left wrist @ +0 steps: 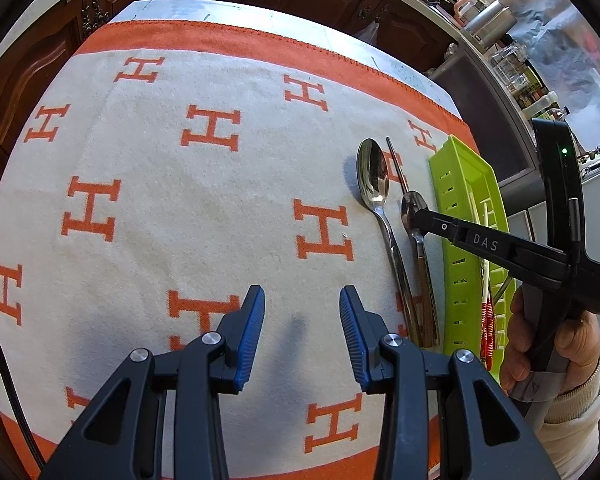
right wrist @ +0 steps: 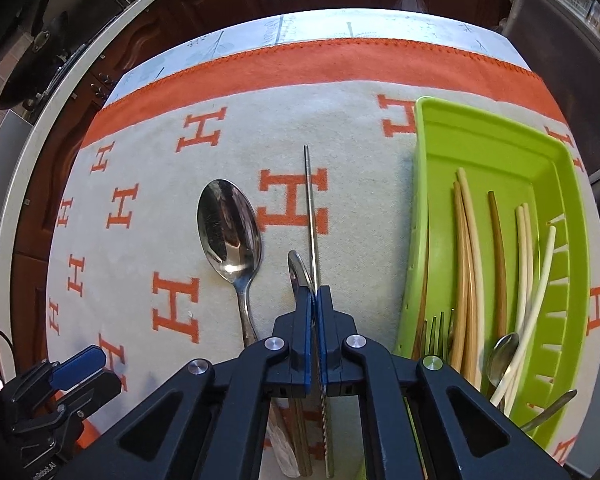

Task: Organize utensils
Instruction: 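Lower the right tool onto the small metal spoon and close on its handle, then carry the spoon into the green tray and open the right tool, then close the left tool on the large metal spoon's handle, then carry the large spoon into the tray and open the left tool, then move the right tool over the long metal chopstick, then close the right tool on the long metal chopstick and lift it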

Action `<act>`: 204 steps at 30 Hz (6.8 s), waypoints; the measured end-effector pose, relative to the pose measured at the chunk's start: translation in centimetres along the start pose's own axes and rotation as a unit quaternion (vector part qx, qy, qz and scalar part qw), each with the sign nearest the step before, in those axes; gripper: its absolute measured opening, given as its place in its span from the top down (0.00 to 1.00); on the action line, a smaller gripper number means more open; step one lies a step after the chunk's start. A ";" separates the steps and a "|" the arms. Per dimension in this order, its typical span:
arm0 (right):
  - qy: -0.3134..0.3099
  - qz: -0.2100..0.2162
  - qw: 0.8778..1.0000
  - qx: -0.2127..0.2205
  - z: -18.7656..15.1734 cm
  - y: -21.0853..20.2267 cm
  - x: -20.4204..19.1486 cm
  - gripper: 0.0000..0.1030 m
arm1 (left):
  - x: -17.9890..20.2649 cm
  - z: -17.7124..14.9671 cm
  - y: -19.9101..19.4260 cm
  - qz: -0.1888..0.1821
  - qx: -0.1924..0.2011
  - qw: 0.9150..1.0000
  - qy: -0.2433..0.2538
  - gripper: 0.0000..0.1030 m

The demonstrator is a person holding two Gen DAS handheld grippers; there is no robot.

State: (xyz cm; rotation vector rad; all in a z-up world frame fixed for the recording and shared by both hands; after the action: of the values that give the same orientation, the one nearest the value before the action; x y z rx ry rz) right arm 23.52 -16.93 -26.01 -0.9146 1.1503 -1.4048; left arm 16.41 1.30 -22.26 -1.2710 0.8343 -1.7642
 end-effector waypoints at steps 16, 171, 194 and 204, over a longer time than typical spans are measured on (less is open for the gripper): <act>-0.028 0.002 1.000 0.011 0.2 0.7 -2.0 0.96 | 1.1 -0.5 1.4 0.005 -0.015 1.000 0.008 0.64; 0.060 0.085 0.986 0.127 -10.3 -10.7 8.2 0.87 | 8.5 -1.1 -0.7 0.001 0.092 0.994 0.054 0.84; -0.014 0.043 0.998 0.048 -3.6 -8.1 -1.8 0.87 | -1.6 0.7 -5.7 0.034 0.136 0.990 -0.023 0.70; -0.006 -0.042 0.998 -0.037 -0.2 -2.0 -2.6 0.87 | -4.0 0.7 -5.5 0.020 0.134 0.990 -0.050 0.68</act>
State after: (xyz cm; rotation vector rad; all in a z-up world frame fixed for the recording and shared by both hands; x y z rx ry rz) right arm 23.26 -14.36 -23.98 -1.0332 1.1732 -1.4309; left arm 16.64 7.31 -19.11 -1.1462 0.5417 -1.6999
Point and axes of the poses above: each gripper's, at about its wrist camera, not at the fingertips, and y roughly the way its jaws point, x to its right, z to its top, the point moved 9 cm from there along y, roughly the way its jaws point, and after that the axes turned 5 degrees about -z, right-handed, at the moved point
